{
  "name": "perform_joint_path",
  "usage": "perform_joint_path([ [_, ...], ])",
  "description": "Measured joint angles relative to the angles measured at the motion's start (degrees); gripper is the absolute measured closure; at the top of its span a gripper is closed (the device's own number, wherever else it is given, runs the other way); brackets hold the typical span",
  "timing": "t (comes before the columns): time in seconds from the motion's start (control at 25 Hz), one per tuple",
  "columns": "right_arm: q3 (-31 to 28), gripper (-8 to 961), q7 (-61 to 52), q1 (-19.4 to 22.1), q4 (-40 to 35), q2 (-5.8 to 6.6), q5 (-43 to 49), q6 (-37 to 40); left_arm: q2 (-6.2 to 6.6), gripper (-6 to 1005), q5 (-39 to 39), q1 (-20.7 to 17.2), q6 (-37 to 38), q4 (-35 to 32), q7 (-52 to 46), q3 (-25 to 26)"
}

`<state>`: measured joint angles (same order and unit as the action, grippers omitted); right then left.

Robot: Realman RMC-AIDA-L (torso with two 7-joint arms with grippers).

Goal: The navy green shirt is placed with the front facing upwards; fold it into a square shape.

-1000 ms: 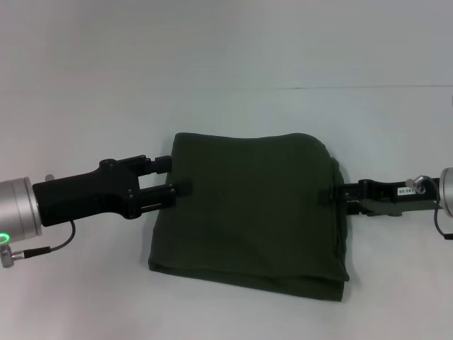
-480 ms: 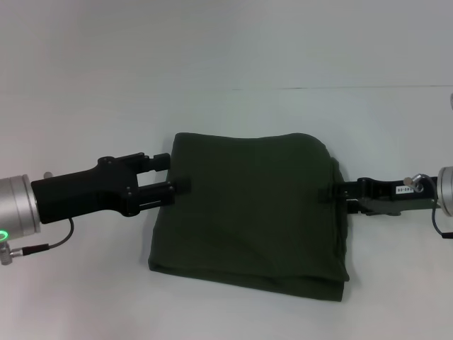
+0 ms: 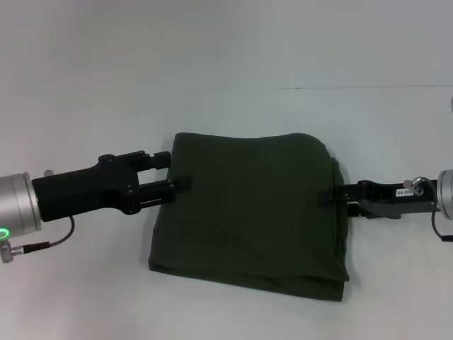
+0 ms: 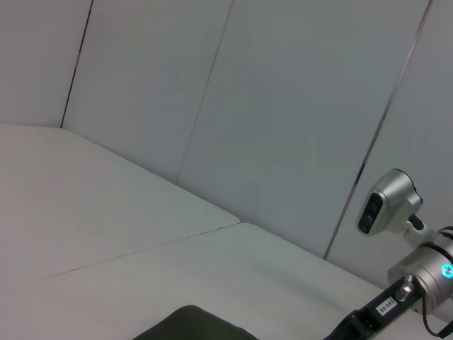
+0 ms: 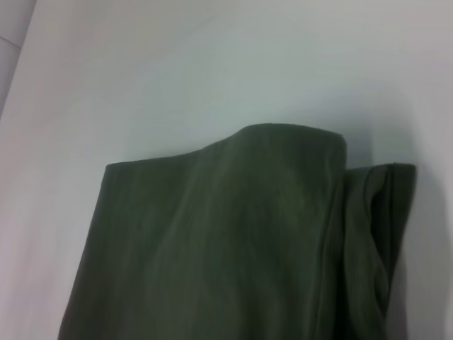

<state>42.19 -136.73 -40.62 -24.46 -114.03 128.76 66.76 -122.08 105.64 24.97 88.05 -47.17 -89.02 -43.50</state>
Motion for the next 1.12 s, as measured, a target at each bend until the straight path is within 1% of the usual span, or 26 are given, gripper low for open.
perform_joint_path([
  [0.16,0.2,160,0.0,-0.7,1.2,-0.22,0.0,-1.1,0.0,310,0.0,0.0,0.0,0.0,0.0,0.2],
  [0.28,1.5,173,0.0,-1.4,2.0,-0.43,0.0,-2.0,0.0,310,-0.1,0.0,0.0,0.1,0.0,0.9],
  [0.4,2.1,234,0.0,-1.6,1.7,-0.76,-0.1,-1.9,0.0,309,-0.1,0.0,0.0,0.1,0.0,1.1],
  [0.72,2.1,398,0.4,-1.5,1.0,-0.81,-0.3,-1.6,0.0,309,-0.1,-0.2,0.1,0.4,0.0,1.4],
  [0.84,1.9,614,0.5,-1.3,0.9,-0.74,-0.4,-1.7,0.0,309,-0.2,-0.1,0.0,0.4,0.0,1.4],
  [1.04,1.8,845,0.7,-1.4,0.9,-0.69,-0.4,-2.9,0.0,310,-0.3,0.0,0.0,0.4,0.0,1.4],
  [1.12,1.9,857,0.8,-1.8,0.9,-0.73,-0.4,-3.7,0.0,310,-0.3,0.2,-0.1,0.5,0.0,1.4],
])
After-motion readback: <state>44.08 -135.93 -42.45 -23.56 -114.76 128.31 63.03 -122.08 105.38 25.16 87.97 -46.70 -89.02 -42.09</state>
